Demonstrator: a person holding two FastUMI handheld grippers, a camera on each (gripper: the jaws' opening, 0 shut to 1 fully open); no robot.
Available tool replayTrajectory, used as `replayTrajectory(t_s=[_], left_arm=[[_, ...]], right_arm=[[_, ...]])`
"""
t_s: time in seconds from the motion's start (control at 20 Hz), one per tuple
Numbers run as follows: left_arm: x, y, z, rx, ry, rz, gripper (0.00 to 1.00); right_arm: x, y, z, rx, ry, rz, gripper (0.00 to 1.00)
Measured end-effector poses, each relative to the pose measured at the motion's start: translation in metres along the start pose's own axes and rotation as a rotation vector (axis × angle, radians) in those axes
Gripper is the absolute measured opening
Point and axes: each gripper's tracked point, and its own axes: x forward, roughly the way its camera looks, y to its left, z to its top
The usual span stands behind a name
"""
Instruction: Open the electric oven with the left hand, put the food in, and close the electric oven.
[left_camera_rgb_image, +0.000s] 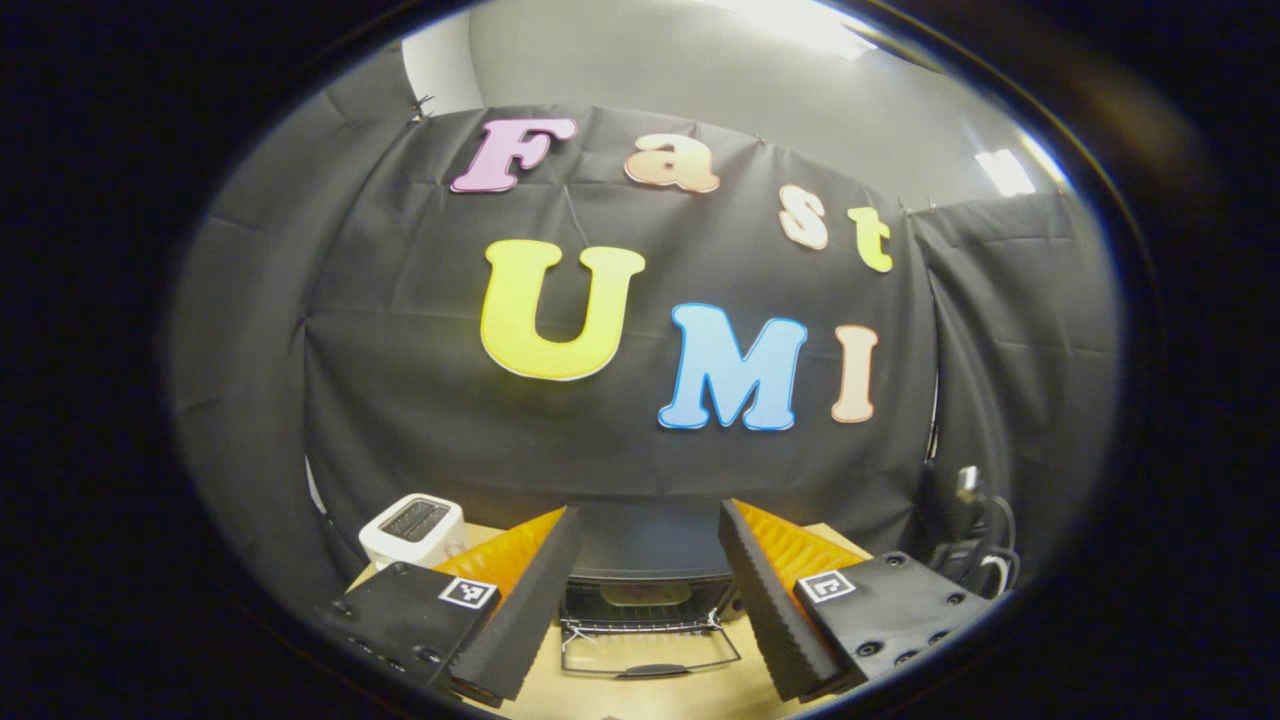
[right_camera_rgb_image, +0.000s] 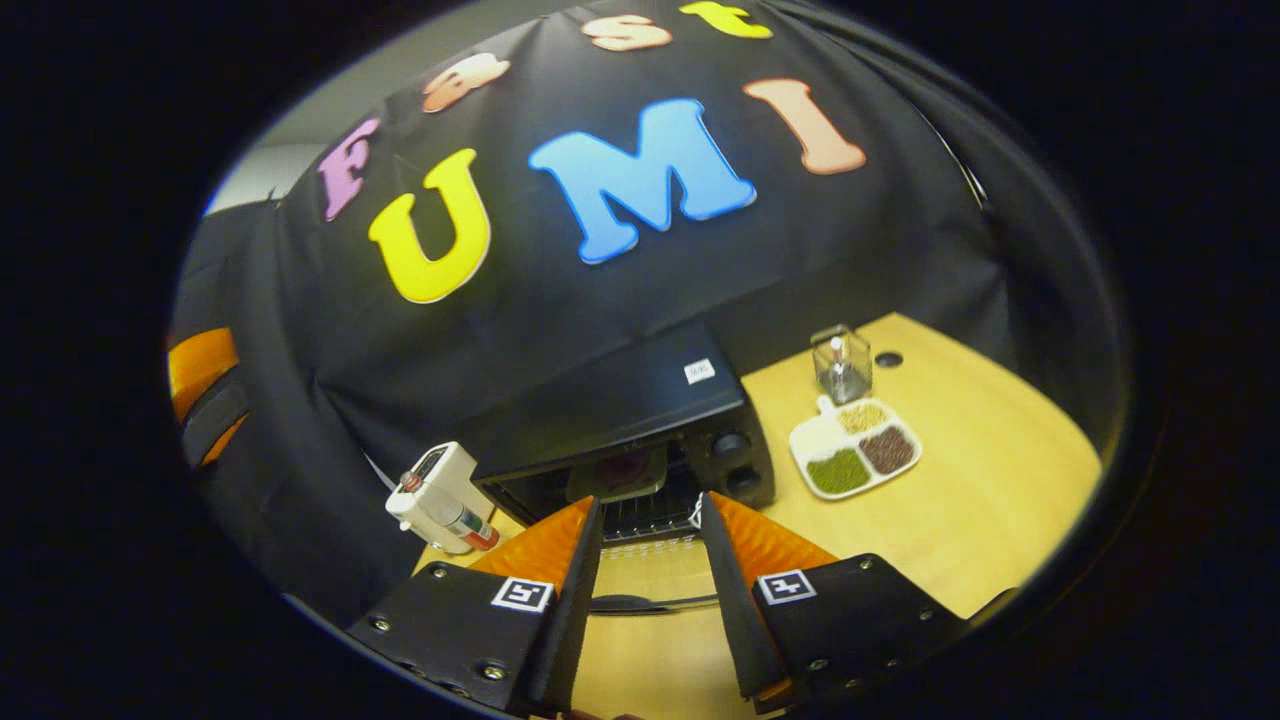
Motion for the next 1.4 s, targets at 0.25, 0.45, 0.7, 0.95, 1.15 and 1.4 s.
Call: replayTrajectory(t_s=[0.25, 0.45, 0.7, 0.95, 1.15, 1.4], left_arm=[[-0.004, -0.034, -0.005, 0.020, -0.014, -0.029, 0.99], [-0.008, -0.062, 0.004, 0.035, -0.055, -0.038, 0.89], [-0.012, -0.094, 0.011, 0.086, -0.097, -0.021, 0.99], [0.002, -0.115, -0.020, 0.109, 0.003, -0.021, 0.99], [0.012, -0.114, -0.053, 0.097, 0.103, 0.009, 0.99], [0.028, -0.111, -0.124, 0.042, 0.321, 0.026, 0.99]], right_arm=[[-0.064, -0.007, 0.084, -0.075, -0.200, 0.014, 0.71], [-0.100, -0.033, 0.135, -0.138, -0.359, -0.048, 0.98], [-0.134, -0.048, 0.173, -0.188, -0.406, -0.029, 0.99], [-0.132, -0.063, 0.190, -0.192, -0.411, -0.011, 0.99], [-0.127, -0.076, 0.192, -0.165, -0.401, -0.020, 0.99], [-0.127, -0.096, 0.187, -0.169, -0.377, -0.029, 0.99]])
